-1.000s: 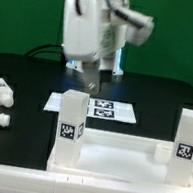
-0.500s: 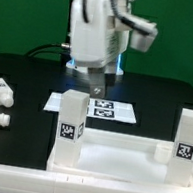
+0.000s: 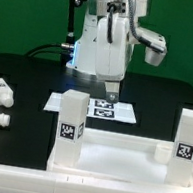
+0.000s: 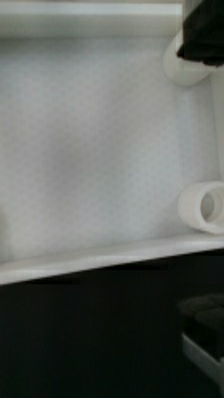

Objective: Assemble desk

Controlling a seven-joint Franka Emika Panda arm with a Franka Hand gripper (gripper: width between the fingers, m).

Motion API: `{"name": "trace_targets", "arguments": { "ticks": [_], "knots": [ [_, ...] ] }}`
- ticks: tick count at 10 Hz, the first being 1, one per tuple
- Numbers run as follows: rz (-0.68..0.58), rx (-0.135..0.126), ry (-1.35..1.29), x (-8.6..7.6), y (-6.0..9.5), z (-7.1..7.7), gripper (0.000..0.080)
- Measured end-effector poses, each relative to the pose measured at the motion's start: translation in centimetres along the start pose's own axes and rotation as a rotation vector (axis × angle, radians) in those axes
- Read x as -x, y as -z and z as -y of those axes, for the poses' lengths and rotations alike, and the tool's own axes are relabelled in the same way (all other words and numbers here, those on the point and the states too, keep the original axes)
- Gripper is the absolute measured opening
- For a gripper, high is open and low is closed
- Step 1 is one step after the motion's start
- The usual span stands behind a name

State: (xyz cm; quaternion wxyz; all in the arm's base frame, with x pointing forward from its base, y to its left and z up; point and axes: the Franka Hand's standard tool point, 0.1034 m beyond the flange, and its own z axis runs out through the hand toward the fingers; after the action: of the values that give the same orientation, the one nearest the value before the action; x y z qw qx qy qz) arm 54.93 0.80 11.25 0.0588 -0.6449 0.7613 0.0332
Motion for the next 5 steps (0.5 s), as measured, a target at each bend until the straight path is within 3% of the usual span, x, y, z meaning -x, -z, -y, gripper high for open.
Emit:
{"name": "trace_targets", "arguments": {
  "ticks": [1,2,4,5],
  "knots": [
    [-0.007,-0.005,0.005,0.0,-0.3,-0.3,0.0649],
    [-0.024,-0.003,0.023,0.0,-1.4,-1.7,0.0649],
    [-0.053,0.028,0.061,-0.1,-3.4,-4.4,0.0649],
    [-0.050,0.021,0.059,-0.1,-3.1,-3.9,0.0649]
  ]
}}
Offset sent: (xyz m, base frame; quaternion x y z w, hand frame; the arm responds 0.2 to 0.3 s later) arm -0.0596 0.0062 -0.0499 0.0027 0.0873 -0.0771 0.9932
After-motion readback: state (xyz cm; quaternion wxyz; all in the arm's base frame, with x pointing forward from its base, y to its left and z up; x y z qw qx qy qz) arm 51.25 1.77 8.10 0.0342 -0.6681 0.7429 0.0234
